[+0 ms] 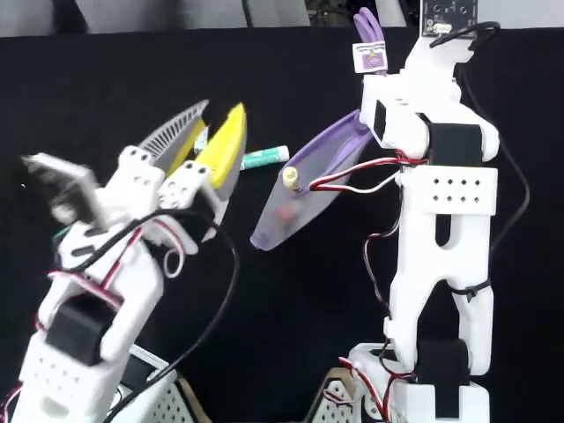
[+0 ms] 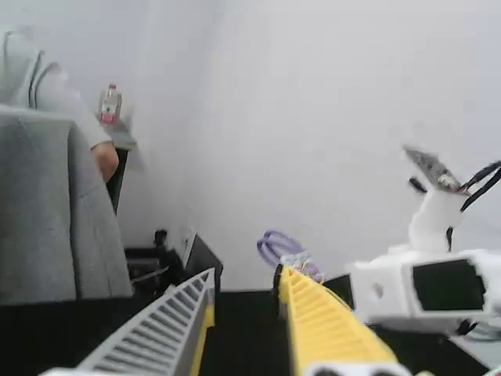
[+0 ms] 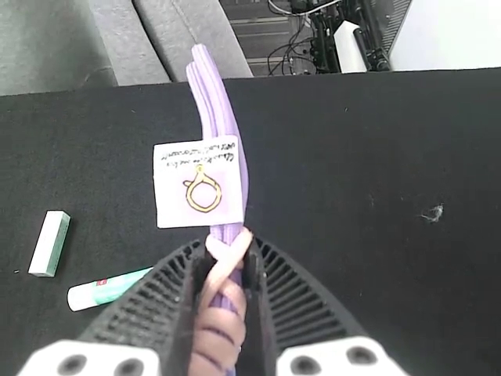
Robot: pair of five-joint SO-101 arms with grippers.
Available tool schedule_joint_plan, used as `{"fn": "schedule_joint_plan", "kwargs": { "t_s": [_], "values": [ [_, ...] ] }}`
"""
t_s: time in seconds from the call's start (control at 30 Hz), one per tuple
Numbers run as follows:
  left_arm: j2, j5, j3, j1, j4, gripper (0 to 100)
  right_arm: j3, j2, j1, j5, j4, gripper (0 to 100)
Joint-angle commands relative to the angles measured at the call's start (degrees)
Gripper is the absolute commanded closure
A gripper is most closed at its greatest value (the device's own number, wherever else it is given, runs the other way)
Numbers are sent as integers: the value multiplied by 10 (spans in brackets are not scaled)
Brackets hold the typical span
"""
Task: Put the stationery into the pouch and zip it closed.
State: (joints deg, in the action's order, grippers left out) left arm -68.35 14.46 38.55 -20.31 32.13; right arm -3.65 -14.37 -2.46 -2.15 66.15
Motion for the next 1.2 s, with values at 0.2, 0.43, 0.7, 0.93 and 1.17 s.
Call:
{"fn": "schedule_joint_plan", "kwargs": {
  "t_s": [0.2, 0.43, 0.7, 0.93, 1.17],
  "values": [
    [33, -47, 91, -95, -35, 863, -7, 3, 11, 8, -4, 988],
    [165, -44, 21, -116, -113, 863, -7, 2, 11, 8, -4, 988],
    [365, -40, -174, -33, -33, 866, -7, 2, 0, 9, -4, 988],
    [285, -7, -258, 51, 113, 863, -7, 2, -4, 9, -4, 988],
    [144, -8, -252, 53, 218, 863, -6, 2, -4, 9, -4, 988]
  ]
}}
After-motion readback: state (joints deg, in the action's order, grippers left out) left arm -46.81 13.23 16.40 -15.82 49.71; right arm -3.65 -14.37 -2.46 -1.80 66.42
